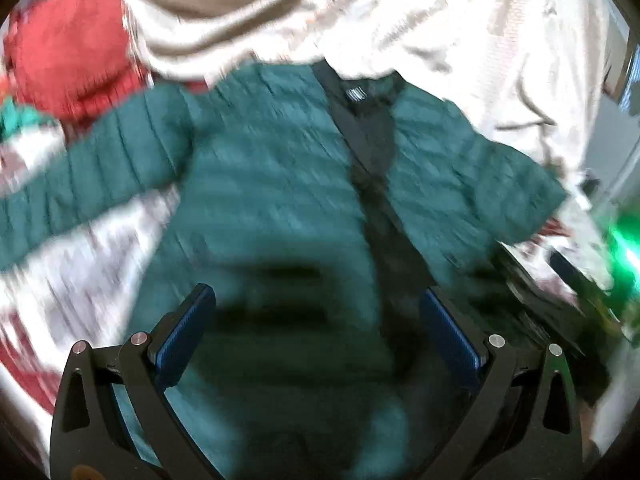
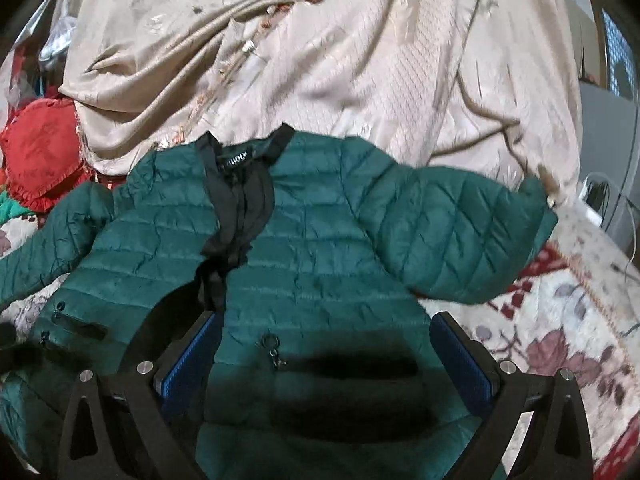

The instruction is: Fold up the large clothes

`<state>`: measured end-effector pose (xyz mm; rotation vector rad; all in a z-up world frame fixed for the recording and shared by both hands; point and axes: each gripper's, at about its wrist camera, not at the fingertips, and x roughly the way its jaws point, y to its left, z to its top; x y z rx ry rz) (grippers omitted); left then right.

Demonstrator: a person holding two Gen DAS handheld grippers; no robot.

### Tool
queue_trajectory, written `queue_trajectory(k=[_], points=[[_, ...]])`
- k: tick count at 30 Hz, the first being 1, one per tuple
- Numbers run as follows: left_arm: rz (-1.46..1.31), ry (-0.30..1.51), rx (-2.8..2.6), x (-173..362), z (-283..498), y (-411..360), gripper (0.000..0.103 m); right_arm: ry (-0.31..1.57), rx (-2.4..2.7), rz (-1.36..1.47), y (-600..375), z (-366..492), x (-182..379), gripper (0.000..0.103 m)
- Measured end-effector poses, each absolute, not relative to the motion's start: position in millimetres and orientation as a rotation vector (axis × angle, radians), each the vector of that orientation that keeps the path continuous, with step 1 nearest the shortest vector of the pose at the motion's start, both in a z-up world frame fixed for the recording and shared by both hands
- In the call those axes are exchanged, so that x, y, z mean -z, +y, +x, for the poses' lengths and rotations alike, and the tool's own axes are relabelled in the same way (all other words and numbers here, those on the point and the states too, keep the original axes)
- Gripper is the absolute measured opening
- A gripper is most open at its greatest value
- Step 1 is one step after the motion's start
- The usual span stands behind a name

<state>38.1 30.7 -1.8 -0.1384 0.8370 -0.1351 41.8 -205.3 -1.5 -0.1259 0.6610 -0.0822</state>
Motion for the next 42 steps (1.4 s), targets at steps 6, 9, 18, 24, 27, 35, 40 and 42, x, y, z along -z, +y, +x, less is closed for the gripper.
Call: queue_trajectory(k=[6,9,18,24,27,35,40,42], points=[[-0.063,0.894,0.027,32.2,118.2,49.0,0.102,0.733,0.07,-0.098,-211.9,51.9,16.9,0.103],[-0.013,0.937,-0.022,59.4,137.3,54.6,0.102,0.792,0.057,-0.092,-212.8,58.7,28.0,0.103],[0.02,0.932,-0.053,93.1,130.7,53.9,0.103,1.002,0.02,-0.064,-216.2,84.0,70.2,0.103],[-0.008,0.919,-0.041,97.3,128.1,54.9,0.103,1.013,0.004,-0.022,-221.6,87.1,76.2,0.103],[-0.015,0.918,-0.037,95.1,129.2,56.5,0.103,1.007,0.004,-0.012,-224.8,88.4,74.9,0.103],[-0.194,0.785,-0.056,39.9,87.1,139.0,0.102,0.869,0.005,-0.033,-219.2,71.6,44.6,0.103],[-0.235,0.726,-0.201,29.7,48.0,243.1,0.102,0.792,-0.016,-0.026,-214.3,54.8,24.6,0.103],[-0.236,0.706,-0.26,32.3,34.3,278.0,0.102,0.782,-0.023,-0.007,-216.0,51.5,20.6,0.103]])
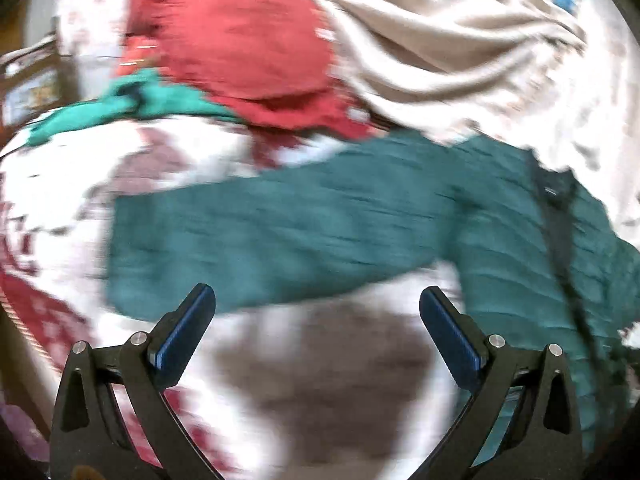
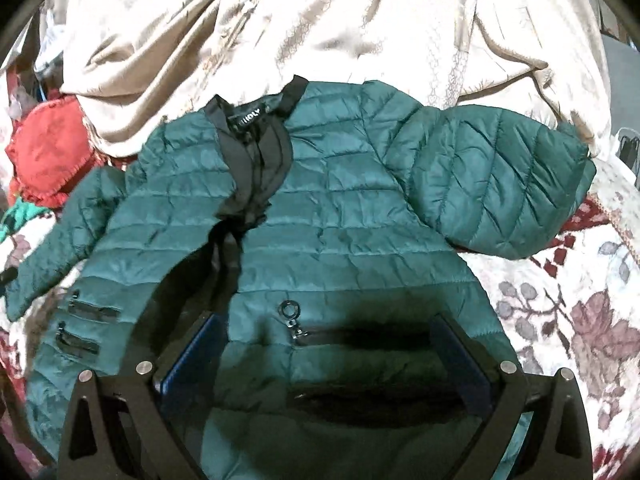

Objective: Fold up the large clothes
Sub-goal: 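Grasp the black-lined sleeve cuff of the green jacket with the left tool, then fold the held sleeve across the jacket body with the left tool, release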

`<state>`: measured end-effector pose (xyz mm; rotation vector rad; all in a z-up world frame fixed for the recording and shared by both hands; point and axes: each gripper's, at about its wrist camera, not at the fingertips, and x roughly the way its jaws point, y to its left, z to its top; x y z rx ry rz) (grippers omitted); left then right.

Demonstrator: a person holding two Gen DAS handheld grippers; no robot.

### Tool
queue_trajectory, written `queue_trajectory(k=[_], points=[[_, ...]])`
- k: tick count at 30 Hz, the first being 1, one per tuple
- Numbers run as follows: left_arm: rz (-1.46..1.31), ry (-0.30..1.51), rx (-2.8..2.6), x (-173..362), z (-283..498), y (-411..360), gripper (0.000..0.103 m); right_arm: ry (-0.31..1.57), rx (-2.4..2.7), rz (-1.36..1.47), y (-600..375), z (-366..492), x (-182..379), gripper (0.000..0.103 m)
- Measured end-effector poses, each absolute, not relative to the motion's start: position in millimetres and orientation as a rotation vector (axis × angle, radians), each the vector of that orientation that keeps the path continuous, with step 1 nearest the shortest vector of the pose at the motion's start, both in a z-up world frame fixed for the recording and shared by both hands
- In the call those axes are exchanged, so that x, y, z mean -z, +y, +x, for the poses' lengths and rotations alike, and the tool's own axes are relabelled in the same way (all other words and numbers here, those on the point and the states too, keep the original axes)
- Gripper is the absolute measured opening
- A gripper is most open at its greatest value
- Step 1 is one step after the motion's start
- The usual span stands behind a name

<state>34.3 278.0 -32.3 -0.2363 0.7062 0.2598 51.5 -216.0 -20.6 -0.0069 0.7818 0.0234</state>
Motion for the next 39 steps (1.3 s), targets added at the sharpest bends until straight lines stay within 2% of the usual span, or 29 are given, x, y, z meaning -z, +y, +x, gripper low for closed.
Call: queue_trajectory(k=[6,9,10,11,14,15,16,17,18,19,25,31,39], points=[[-0.398,0.69,-0.46,66.3,2.8,394.5,0.101,0.808,-0.018,0.081,-230.6,54.2,26.6,0.103],[-0.537,0.745,-0.34,88.5,15.4,421.9,0.087,0.831,-0.009,0.104,-238.6,57.3,32.3,0.103],[-0.597,0.778,-0.269,97.6,23.1,426.4,0.076,0.836,-0.009,0.11,-238.8,58.1,33.4,0.103],[-0.63,0.807,-0.233,105.1,30.1,428.7,0.073,0.838,-0.007,0.111,-239.8,58.3,33.8,0.103],[-0.622,0.809,-0.225,110.4,39.6,429.7,0.072,0.838,-0.005,0.102,-239.7,58.0,34.1,0.103],[-0.624,0.806,-0.225,110.2,41.3,430.6,0.069,0.836,-0.005,0.095,-238.5,57.9,34.0,0.103],[-0.621,0.805,-0.237,108.4,42.4,430.4,0.048,0.835,-0.004,0.088,-238.3,57.6,34.2,0.103],[-0.614,0.812,-0.247,107.0,45.6,431.0,0.032,0.832,0.002,0.077,-237.3,57.5,34.0,0.103],[-0.613,0.812,-0.246,104.4,47.1,431.8,0.02,0.824,0.012,0.066,-236.3,56.8,33.0,0.103],[-0.606,0.792,-0.247,96.0,46.0,428.9,0.017,0.813,0.022,0.057,-235.8,55.8,31.3,0.103],[-0.554,0.644,-0.088,32.5,42.0,384.8,0.015,0.789,0.128,0.011,-239.3,52.2,26.5,0.103],[-0.451,0.598,0.225,-26.4,67.7,265.5,0.015,0.753,0.234,0.055,-259.2,43.0,17.4,0.103],[-0.391,0.644,0.402,-40.4,126.9,137.6,0.015,0.737,0.443,0.114,-289.9,33.9,13.3,0.103]])
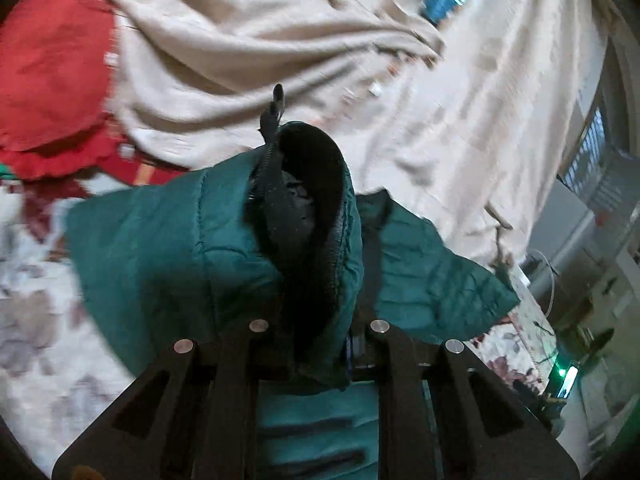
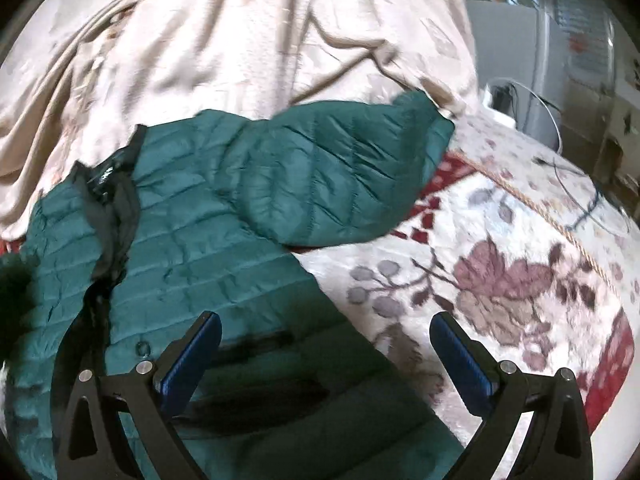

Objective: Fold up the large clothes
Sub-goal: 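Fold the held sleeve across the jacket body with the left tool, release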

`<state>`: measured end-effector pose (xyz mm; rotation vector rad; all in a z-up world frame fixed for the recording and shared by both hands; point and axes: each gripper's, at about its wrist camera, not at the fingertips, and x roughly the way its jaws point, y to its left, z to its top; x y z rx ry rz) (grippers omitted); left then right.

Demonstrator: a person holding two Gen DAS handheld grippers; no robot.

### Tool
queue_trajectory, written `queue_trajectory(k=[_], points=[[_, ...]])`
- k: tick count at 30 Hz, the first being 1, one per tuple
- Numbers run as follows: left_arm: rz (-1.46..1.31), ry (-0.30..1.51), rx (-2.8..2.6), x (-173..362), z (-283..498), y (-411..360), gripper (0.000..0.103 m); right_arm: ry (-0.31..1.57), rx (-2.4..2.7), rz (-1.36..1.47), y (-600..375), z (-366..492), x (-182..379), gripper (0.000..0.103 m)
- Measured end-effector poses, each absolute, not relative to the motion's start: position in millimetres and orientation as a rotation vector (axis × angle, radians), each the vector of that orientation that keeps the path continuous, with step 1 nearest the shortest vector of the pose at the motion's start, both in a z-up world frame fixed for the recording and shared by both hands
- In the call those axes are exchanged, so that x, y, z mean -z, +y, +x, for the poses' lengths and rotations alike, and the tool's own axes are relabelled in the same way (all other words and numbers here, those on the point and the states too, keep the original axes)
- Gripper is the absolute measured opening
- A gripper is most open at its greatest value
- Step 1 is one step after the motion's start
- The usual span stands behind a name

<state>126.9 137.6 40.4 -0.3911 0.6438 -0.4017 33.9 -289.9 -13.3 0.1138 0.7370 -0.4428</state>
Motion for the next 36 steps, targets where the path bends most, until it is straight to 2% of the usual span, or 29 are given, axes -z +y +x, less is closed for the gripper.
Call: queue_trajectory(k=[7,15,28,36], points=[[-0.334,0.713,0.472,-14.1,143.5,63.0,0.015,0.789,0.364,0.109,-283.9,45.2,24.2,0.103],[-0.271,0.811,0.452,31.3,168.5,25.0,0.015,0.804,0.362,0.134,-285.7,47.1,30.1,0.103],[-0.19,0.824,0.757,27.5,224.7,-100.8,0.015,0.891,0.409,0.179,-305.0,55.3,52.3,0.103],[-0.178,0.911,0.787,65.2,246.1,-153.0,0.015,0.913,0.389,0.178,-303.6,62.5,58.1,0.103]])
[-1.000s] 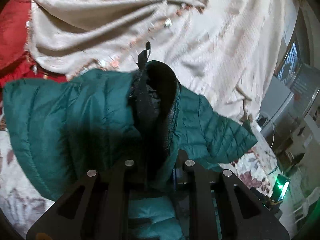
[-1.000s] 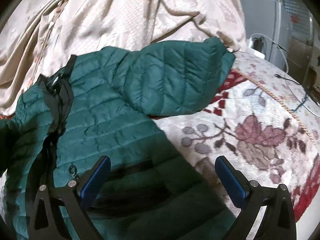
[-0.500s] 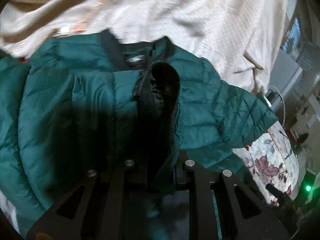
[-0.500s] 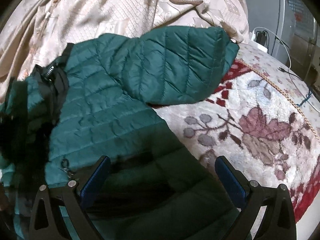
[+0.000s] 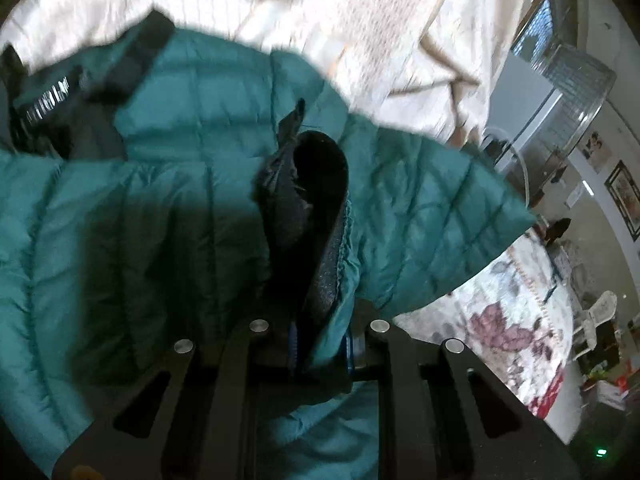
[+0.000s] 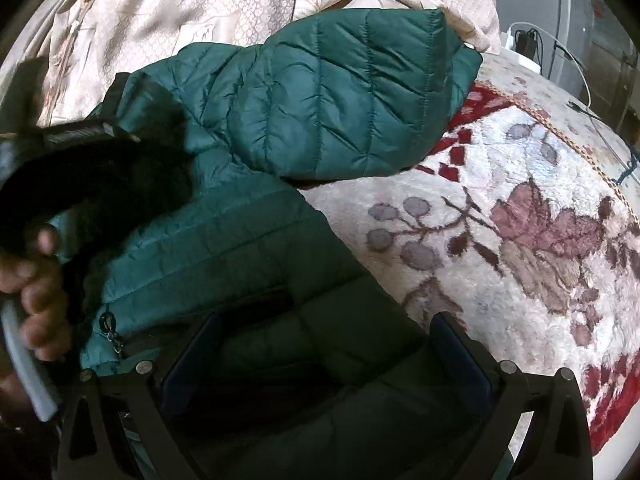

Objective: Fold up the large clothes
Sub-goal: 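Fold the held sleeve across the jacket body with the left tool, release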

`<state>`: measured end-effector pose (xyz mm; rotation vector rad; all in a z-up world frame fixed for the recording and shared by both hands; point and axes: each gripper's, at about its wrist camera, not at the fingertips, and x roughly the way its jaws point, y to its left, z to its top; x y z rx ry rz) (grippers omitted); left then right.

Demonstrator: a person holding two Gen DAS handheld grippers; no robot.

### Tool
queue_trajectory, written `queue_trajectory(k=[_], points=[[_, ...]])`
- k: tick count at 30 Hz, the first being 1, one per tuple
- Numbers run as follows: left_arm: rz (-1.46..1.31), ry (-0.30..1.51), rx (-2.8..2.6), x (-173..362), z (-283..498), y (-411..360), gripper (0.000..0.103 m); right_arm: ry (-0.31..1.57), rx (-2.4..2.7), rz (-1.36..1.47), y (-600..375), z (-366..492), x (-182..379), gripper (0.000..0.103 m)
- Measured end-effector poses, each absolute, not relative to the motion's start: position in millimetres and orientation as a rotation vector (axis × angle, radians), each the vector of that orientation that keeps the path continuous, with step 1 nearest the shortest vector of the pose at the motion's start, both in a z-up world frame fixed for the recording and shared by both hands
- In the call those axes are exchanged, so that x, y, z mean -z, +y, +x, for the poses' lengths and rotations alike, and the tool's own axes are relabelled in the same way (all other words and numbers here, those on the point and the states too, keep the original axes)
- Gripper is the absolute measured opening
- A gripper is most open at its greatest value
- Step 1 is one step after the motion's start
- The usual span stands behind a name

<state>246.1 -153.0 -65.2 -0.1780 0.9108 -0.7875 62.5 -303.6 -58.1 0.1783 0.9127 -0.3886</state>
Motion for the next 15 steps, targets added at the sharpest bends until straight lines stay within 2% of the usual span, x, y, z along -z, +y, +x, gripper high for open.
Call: queue_trajectory(k=[2,3,5,6,7,12,15], points=[[-0.165,0.933,0.773,72.0,247.2,-155.7,0.017,0.916,0.385,0.176,-303.4,63.1,59.2,0.103],[-0.165,0.938,0.765,72.3,247.4,-154.7,0.023,0.917,0.385,0.175,-302.9,63.6,59.4,0.103],[-0.175,0.95,0.775,68.1,245.4,-150.6,0.039,0.916,0.387,0.167,-302.2,64.0,59.5,0.103],[-0.18,0.953,0.779,65.7,243.3,-149.3,0.054,0.914,0.388,0.162,-302.5,63.7,59.4,0.103],[-0.182,0.953,0.781,61.6,239.0,-146.8,0.064,0.912,0.389,0.158,-302.3,63.7,59.1,0.103],[-0.169,0.916,0.754,32.9,207.7,-111.6,0.066,0.869,0.4,0.123,-297.0,60.8,49.7,0.103],[-0.174,0.862,0.65,15.8,192.7,-58.3,0.066,0.805,0.393,0.082,-286.8,54.7,37.2,0.103]])
